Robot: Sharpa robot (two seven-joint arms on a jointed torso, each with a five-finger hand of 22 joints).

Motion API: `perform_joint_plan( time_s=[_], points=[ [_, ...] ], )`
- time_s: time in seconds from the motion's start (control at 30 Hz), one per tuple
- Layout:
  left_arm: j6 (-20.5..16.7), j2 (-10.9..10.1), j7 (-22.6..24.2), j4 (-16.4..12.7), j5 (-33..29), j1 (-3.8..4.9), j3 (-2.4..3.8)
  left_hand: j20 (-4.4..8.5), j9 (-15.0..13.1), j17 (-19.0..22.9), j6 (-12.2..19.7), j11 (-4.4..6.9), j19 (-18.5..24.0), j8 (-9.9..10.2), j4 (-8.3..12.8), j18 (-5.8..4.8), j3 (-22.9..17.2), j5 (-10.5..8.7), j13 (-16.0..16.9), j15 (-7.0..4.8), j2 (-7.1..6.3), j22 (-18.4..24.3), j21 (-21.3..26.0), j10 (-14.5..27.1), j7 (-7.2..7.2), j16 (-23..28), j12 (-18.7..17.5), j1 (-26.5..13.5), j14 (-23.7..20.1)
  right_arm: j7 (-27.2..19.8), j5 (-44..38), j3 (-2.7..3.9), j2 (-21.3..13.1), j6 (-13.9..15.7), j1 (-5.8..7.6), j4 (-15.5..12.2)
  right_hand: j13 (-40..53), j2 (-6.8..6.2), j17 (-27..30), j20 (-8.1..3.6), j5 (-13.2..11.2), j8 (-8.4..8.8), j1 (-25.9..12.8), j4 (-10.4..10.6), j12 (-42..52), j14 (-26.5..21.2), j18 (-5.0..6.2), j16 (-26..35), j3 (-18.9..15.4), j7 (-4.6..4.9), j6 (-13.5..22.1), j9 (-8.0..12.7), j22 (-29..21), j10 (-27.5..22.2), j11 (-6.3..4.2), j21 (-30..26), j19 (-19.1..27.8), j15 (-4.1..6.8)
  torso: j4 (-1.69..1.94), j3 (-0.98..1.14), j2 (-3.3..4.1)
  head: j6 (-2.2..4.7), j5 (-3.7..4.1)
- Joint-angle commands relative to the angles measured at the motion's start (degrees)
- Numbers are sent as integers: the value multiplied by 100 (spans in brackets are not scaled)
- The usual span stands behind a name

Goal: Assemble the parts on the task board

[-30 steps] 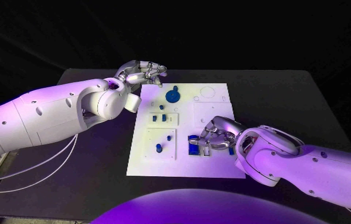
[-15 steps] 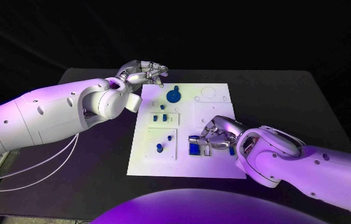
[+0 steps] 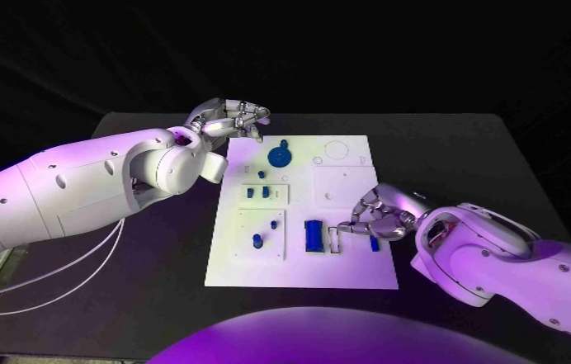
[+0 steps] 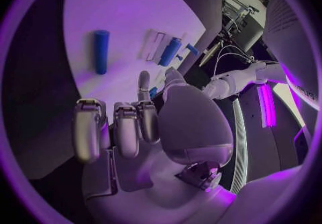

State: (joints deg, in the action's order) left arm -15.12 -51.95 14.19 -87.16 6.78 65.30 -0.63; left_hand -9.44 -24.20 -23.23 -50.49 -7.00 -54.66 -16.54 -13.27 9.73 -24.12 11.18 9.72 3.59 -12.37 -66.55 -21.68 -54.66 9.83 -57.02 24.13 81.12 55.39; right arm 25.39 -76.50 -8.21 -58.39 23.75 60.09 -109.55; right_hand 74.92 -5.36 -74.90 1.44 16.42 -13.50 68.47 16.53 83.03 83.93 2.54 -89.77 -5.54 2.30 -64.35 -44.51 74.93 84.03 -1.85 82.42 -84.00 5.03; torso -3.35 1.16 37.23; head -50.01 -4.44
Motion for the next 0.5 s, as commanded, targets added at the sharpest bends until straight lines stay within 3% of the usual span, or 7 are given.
perform_joint_plan(
  time_s=[0.03, 0.23, 0.5],
  points=[
    [116, -2, 72, -17, 13, 3, 3, -33, -10, -9, 16, -15, 17, -34, 5, 56, -22, -15, -5, 5, 13, 9, 21, 20, -3, 35, -13, -49, -34, -66, -270, -2, -193, 209, 10, -54, 965, -17, -1510, -9, 41, 32, 89, 2, -40, 607, -91, -23, -42, 10, 63, -10, 1289, 199, 23, -30, -312, -6, -11, 1, 3, 1, 70],
    [129, -14, 82, -20, 13, 3, 3, -33, -10, -9, 16, -15, 17, -34, 5, 56, -22, -15, -5, 5, 13, 9, 21, 20, -3, 35, -13, -49, -34, -30, -543, -6, -535, 287, -29, -111, 926, -42, -1510, 10, 38, 81, 179, 2, -98, 607, -89, -23, -84, 40, 136, -7, 1286, 164, 50, -41, -307, -29, -19, 3, -3, 1, 141],
    [141, -25, 81, -21, 14, 2, 3, -33, -10, -9, 16, -15, 17, -34, 5, 56, -22, -15, -5, 5, 13, 9, 21, 20, -3, 35, -13, -49, -34, 20, -785, -11, -660, 297, -223, -106, 913, -52, -1510, 28, 66, 120, 316, -5, -119, 607, -89, -23, -110, 59, 171, 1, 1286, 152, 68, -43, -305, -47, -31, 4, 0, 1, 174]
  ],
)
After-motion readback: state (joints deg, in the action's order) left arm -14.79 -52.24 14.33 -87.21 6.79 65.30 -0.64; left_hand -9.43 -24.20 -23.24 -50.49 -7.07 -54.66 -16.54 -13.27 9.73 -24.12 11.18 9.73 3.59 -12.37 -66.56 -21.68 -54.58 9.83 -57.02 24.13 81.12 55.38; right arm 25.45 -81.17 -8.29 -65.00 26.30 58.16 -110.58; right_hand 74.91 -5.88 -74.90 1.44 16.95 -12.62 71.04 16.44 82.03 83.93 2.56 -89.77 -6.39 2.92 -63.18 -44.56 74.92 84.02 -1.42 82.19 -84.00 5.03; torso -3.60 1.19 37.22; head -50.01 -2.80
